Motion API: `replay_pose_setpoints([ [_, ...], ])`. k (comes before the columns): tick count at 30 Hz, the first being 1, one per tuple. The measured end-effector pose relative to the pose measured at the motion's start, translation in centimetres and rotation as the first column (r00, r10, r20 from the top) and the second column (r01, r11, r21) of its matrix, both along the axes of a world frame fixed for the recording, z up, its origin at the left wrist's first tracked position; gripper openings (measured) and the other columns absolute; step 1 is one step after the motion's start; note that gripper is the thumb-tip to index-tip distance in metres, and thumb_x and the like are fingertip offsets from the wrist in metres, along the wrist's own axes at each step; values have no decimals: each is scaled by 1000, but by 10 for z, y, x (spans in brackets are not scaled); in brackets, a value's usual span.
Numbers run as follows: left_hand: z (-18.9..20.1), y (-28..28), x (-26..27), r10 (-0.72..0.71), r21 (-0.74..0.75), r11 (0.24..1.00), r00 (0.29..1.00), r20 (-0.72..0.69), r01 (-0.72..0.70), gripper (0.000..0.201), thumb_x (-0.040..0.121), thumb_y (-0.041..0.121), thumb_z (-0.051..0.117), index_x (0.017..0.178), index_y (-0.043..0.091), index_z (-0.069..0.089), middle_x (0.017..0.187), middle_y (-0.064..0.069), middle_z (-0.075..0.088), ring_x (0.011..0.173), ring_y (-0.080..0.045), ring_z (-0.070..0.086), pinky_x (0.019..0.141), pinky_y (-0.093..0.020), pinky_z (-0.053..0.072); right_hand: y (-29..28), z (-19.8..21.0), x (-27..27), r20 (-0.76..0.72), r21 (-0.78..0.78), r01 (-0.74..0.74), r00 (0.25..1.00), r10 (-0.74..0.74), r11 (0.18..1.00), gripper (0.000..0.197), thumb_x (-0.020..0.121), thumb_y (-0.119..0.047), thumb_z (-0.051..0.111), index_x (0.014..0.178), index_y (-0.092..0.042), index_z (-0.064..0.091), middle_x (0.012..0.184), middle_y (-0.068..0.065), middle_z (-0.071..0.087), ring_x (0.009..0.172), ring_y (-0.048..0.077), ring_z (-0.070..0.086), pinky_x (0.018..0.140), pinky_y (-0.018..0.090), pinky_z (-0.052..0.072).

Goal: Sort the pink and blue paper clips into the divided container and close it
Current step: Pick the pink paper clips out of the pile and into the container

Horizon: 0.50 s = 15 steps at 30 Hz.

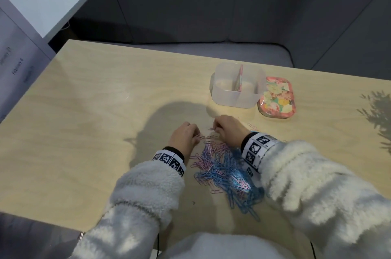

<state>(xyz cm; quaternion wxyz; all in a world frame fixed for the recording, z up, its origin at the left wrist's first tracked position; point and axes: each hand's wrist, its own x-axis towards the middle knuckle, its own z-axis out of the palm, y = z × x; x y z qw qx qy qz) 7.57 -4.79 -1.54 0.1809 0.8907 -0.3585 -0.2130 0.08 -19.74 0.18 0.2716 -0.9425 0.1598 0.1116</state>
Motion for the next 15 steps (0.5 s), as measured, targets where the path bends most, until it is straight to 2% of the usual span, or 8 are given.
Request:
replay_pose_setpoints([
  [3, -1, 0, 2, 45, 4, 999, 998, -44, -45, 16, 86, 21, 62, 96, 9, 63, 100, -7, 62, 94, -23, 57, 79, -29, 42, -22, 30, 9, 160, 160, 141, 973, -167, 977, 10, 91, -9, 52, 84, -6, 58, 88, 6, 62, 83, 19, 56, 76, 28, 44],
  [6, 1, -2, 5, 87, 4, 996, 987, -138, -88, 14, 85, 19, 63, 94, 8, 64, 95, -7, 63, 91, -23, 59, 79, -31, 46, -50, 51, 31, 344, 195, 261, 885, -315, 946, 15, 87, -5, 53, 75, -14, 54, 70, 3, 58, 73, 19, 53, 72, 28, 41],
  [9, 5, -6, 7, 76, -10, 997, 975, -210, -79, 15, 87, 22, 62, 91, 8, 61, 85, -5, 64, 81, -20, 58, 70, -28, 45, -72, 58, 54, 383, 192, 392, 814, -437, 900, 13, 83, -5, 57, 75, -16, 57, 78, 9, 61, 77, 20, 54, 79, 33, 47],
  [11, 8, -10, 8, 52, -20, 998, 975, -217, -58, 17, 88, 24, 61, 92, 7, 60, 90, -9, 67, 81, -21, 58, 72, -27, 43, -79, 54, 64, 343, 156, 404, 833, -433, 901, 11, 82, -2, 58, 77, -10, 64, 83, 12, 66, 81, 21, 56, 85, 35, 50],
  [13, 14, -16, 11, 30, -38, 999, 984, -177, -37, 15, 90, 18, 57, 96, 5, 60, 99, -11, 64, 90, -24, 58, 77, -28, 42, -81, 50, 68, 288, 104, 387, 870, -400, 916, 15, 82, -1, 57, 88, -3, 71, 98, 16, 70, 92, 26, 61, 92, 36, 49],
  [15, 27, -27, 15, 10, -97, 995, 988, -152, -25, 15, 91, 15, 54, 99, 4, 60, 101, -11, 64, 91, -24, 59, 78, -28, 43, -81, 48, 68, 250, 68, 360, 897, -365, 931, 19, 82, -2, 60, 97, -2, 71, 108, 17, 69, 104, 30, 61, 96, 34, 47],
])
